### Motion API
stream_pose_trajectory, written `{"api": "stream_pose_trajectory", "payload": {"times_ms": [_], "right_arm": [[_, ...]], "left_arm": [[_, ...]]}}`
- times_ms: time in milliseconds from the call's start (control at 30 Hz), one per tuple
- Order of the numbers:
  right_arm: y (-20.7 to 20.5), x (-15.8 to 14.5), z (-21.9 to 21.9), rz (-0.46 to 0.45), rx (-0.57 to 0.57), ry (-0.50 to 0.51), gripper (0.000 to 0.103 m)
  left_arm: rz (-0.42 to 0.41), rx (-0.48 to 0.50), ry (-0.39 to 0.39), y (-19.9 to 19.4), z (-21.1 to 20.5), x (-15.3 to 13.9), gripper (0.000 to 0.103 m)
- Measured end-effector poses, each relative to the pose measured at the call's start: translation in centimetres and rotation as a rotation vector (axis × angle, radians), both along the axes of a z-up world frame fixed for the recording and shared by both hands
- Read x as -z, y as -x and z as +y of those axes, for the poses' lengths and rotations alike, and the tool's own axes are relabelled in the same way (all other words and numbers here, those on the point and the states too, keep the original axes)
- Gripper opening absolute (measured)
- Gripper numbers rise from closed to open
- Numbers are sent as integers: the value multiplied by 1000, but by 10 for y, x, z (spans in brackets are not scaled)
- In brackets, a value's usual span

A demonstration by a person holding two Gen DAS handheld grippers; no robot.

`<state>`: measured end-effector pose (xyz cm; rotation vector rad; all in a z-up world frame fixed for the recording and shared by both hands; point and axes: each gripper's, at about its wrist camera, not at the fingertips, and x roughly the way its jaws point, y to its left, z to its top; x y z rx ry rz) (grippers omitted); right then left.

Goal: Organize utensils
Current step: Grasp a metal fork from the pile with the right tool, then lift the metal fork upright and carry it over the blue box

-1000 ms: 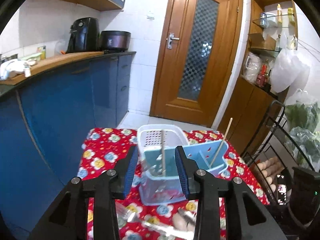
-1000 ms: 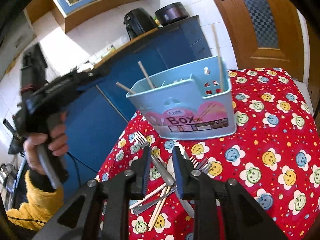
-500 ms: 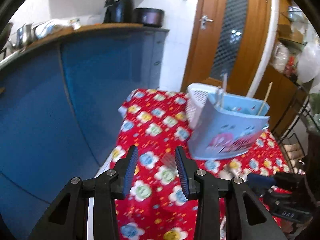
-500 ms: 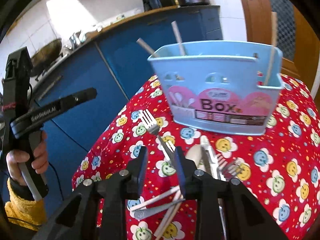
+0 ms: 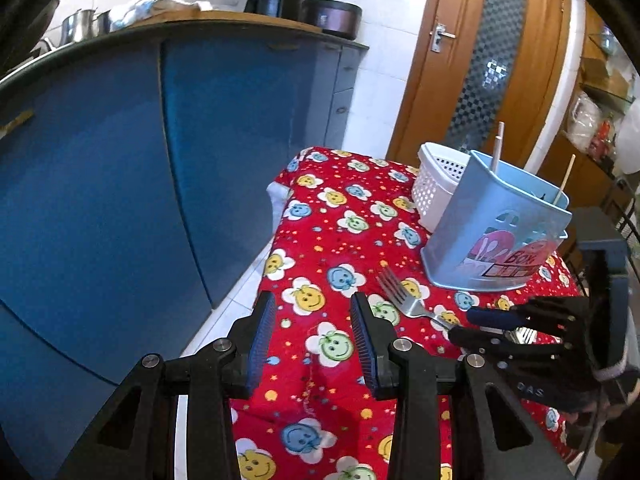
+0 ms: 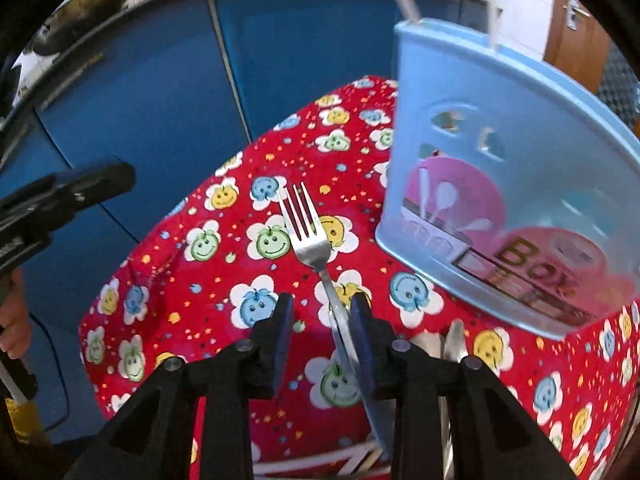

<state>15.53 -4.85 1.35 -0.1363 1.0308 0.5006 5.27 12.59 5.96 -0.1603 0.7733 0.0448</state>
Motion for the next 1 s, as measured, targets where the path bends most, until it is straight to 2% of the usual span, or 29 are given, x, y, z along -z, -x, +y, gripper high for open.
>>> {"api": "stream_pose_trajectory", "payload": {"times_ms": [267,333,467,533,633,833,1000], "right_arm": [[-18,11,17,42,-76,102,30],[-21,15,23,57,-99,122,25],[-27,21,34,78,-147,172,21],[-29,20,37,90,-154,172,10],[-30,19,43,89,-163,163,8],[-8,4,23,59,-116,-7,7],[37,-19,-2,-24,-96,-141,7]], "left_arm": [[20,-18,20,-2,10,8,40],[25,-19,28,-3,11,10,40],[27,-18,37,-5,10,13,40],[28,-19,45,-5,10,14,40],[32,-20,53,-5,8,16,40],[44,-16,55,-3,5,19,40],[47,-2,60,-3,-3,21,40]]}}
